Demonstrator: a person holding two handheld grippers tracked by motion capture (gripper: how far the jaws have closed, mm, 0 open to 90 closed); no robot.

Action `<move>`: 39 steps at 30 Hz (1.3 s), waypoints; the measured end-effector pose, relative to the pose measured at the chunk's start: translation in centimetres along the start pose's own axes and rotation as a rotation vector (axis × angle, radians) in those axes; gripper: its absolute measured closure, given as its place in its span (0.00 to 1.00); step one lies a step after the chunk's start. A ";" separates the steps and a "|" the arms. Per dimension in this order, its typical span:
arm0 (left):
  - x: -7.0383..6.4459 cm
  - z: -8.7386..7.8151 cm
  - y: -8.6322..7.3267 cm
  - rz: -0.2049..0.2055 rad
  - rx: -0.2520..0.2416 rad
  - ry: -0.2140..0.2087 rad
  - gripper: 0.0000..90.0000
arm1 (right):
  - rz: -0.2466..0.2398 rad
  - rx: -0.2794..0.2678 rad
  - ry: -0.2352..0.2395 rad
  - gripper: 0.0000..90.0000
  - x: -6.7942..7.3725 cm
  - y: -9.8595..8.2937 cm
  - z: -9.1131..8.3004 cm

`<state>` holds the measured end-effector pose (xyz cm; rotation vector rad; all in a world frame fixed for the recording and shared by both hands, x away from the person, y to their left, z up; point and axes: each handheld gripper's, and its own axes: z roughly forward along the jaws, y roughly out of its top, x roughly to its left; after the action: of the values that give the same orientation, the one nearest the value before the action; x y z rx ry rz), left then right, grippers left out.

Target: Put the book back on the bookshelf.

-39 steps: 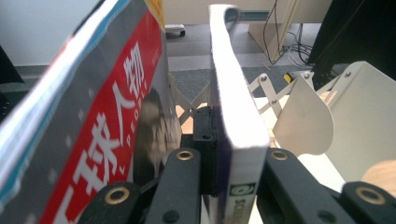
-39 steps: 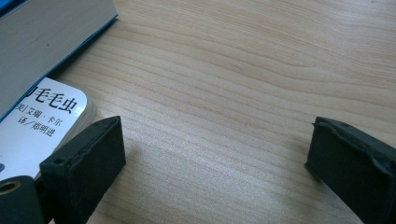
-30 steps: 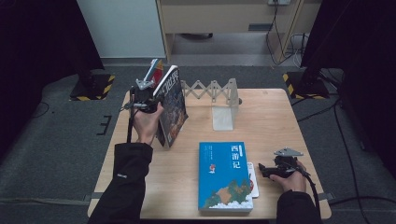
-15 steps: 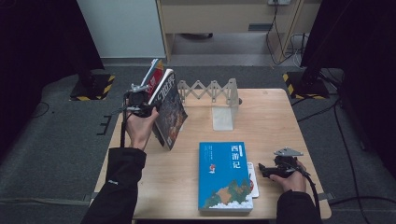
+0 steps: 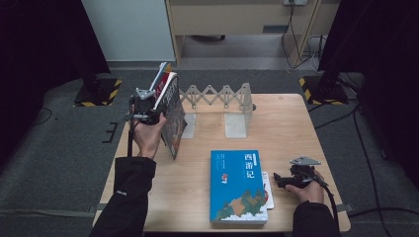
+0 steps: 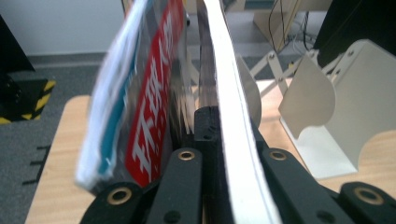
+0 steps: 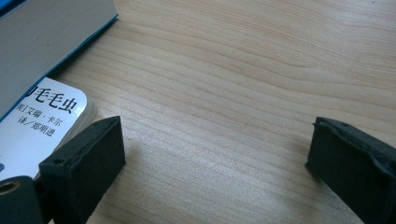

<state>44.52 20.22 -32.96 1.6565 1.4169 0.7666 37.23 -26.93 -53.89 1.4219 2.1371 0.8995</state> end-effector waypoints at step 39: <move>-1.3 5.3 1.0 -0.005 -0.047 0.148 0.90 | 0.000 -0.001 -0.001 0.05 0.0 0.0 0.0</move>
<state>49.23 17.93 -34.63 1.5869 1.4929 0.9292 37.24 -26.92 -53.90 1.4210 2.1362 0.8995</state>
